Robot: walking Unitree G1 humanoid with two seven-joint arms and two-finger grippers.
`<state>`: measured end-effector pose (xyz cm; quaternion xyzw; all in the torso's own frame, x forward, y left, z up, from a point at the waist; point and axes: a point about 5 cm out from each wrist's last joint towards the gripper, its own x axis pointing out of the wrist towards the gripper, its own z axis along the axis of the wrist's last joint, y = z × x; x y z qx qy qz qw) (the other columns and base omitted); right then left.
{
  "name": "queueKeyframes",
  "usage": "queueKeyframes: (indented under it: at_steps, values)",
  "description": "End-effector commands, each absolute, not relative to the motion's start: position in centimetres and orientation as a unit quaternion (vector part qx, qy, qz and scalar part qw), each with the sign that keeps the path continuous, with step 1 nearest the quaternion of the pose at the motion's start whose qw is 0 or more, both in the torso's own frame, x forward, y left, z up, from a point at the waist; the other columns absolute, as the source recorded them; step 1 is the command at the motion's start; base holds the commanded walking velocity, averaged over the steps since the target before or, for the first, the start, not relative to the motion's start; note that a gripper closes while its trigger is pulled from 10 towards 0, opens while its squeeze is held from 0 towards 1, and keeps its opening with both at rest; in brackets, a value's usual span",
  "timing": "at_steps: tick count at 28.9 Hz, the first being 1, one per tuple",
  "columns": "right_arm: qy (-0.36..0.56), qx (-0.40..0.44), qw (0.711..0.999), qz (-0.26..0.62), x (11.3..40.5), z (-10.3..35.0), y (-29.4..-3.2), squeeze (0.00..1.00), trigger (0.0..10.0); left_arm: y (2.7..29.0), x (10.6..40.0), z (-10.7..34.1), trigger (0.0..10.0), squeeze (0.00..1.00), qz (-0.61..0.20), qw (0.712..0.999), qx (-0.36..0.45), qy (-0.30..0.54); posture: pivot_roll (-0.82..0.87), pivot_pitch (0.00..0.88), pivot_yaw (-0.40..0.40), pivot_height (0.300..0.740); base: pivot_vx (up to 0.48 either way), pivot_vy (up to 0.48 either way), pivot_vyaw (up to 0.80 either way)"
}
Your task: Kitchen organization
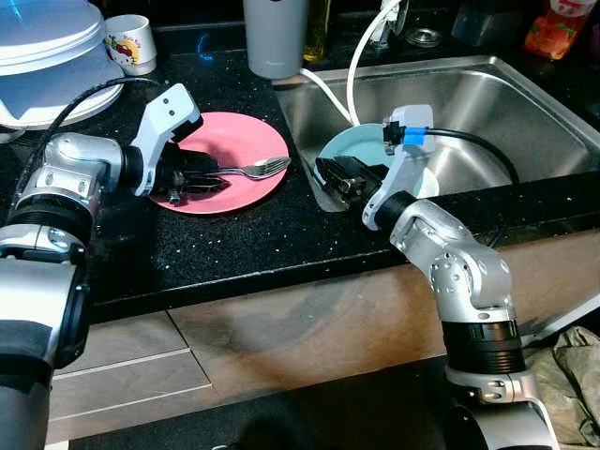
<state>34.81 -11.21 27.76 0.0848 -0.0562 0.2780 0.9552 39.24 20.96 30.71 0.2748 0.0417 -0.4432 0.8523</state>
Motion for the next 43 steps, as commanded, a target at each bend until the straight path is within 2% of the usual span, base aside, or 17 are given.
queueKeyframes:
  at_steps: [1,16,28,29,30,31,32,33,34,38,39,43]
  values:
    - [-0.058,0.090,0.953,0.283,34.8,27.8,-11.1,0.00,10.0,21.8,39.0,28.7,0.0,0.00,-0.450,0.844,0.275,0.101,-0.02,0.270,-0.011,0.740,0.000,0.000,0.00]
    - [-0.062,0.091,0.952,0.286,35.2,28.0,-10.9,0.00,10.0,21.8,38.9,30.5,0.0,0.00,-0.452,0.846,0.278,0.060,-0.01,0.251,-0.013,0.740,0.000,0.000,0.00]
    - [-0.069,0.096,0.950,0.290,35.6,27.9,-10.7,0.00,10.0,21.1,37.9,36.7,0.0,0.00,-0.475,0.832,0.280,-0.070,0.01,0.221,-0.016,0.740,0.000,0.000,0.00]
    - [-0.069,0.097,0.949,0.291,35.6,27.8,-10.5,0.00,10.0,21.0,37.8,36.8,4.5,0.00,-0.477,0.827,0.289,-0.074,0.02,0.216,-0.018,0.740,0.000,0.000,0.00]
    - [-0.070,0.098,0.949,0.293,35.6,27.8,-10.3,0.00,10.0,20.9,37.7,36.6,4.5,0.00,-0.482,0.821,0.298,-0.075,0.02,0.213,-0.018,0.740,0.000,0.000,0.00]
    - [-0.070,0.099,0.948,0.294,35.6,27.8,-10.1,0.00,10.0,20.8,37.7,36.4,4.5,0.00,-0.485,0.817,0.303,-0.076,0.02,0.211,-0.018,0.740,0.000,0.000,0.00]
    - [-0.071,0.100,0.948,0.295,35.5,27.7,-10.0,0.00,10.0,20.9,37.6,36.3,3.8,0.00,-0.487,0.815,0.305,-0.075,0.02,0.207,-0.018,0.740,0.000,0.000,0.00]
    - [-0.071,0.100,0.947,0.296,35.5,27.7,-10.0,0.00,10.0,20.9,37.6,36.2,3.8,0.00,-0.488,0.814,0.305,-0.075,0.02,0.207,-0.018,0.740,0.000,0.000,0.00]
    - [-0.072,0.100,0.947,0.297,35.5,27.7,-9.9,0.00,10.0,21.0,37.6,36.2,0.0,0.00,-0.488,0.816,0.301,-0.076,0.02,0.196,-0.016,0.740,0.000,0.000,0.00]
    - [-0.079,0.103,0.946,0.298,35.5,28.0,-9.7,0.00,10.0,21.4,37.6,37.2,0.0,0.00,-0.451,0.838,0.283,-0.120,0.03,0.179,-0.012,0.740,0.000,0.000,0.00]
    - [-0.081,0.109,0.945,0.299,35.6,28.1,-9.6,0.00,10.0,21.3,37.8,37.9,0.0,0.00,-0.416,0.856,0.264,-0.157,0.04,0.169,-0.014,0.740,0.000,0.000,0.00]
    - [-0.082,0.137,0.939,0.306,35.2,28.3,-8.7,0.00,10.0,19.3,38.0,36.9,0.0,0.00,-0.395,0.859,0.258,-0.199,0.04,0.161,-0.013,0.740,0.000,0.000,0.00]
